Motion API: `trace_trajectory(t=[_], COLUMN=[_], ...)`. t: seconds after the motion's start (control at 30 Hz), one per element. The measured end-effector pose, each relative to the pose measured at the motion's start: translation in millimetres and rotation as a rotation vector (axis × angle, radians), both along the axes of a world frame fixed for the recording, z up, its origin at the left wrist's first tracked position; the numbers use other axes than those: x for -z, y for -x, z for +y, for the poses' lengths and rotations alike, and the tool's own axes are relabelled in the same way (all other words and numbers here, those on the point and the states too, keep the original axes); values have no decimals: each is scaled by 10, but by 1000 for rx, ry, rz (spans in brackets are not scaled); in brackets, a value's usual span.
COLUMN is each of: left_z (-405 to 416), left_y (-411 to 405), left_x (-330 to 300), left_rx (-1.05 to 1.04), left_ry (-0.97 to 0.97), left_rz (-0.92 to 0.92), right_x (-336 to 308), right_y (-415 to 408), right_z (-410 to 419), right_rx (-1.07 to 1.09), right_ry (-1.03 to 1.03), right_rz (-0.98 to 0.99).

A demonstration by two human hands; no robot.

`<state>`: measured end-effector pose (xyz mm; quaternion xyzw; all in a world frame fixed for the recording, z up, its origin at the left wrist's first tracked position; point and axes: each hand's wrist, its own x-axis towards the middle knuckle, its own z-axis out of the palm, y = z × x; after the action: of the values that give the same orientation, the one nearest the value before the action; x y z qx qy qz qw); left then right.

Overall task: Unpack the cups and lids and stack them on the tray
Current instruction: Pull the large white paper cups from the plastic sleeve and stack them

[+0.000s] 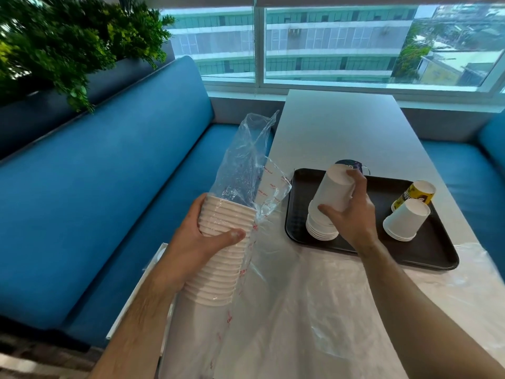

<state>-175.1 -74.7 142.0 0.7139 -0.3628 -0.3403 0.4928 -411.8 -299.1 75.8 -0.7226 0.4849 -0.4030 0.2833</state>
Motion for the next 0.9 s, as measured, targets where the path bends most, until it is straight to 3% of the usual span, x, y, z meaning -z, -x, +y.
trace_trajectory(t=[0.4,0.53,0.63,0.77,0.9], left_z=[8,3,-6,-20,-23], left_y=[15,40,44,83,129], left_x=[-16,-44,-43,-59,-94], left_rx=[-5,6,3,-28,-43], left_ry=[-24,-32,-40,-50,-72], left_rz=[-19,-26,-35,-46,-65], right_x=[143,31,-199,-607,-842], right_y=[-19,-38,-157,-392,-580], right_z=[13,61,231,468,676], right_rx=[-6,91,132,-257,-680], right_ry=[-81,11,168,90,-35], right_rz=[77,195,45,-118,53])
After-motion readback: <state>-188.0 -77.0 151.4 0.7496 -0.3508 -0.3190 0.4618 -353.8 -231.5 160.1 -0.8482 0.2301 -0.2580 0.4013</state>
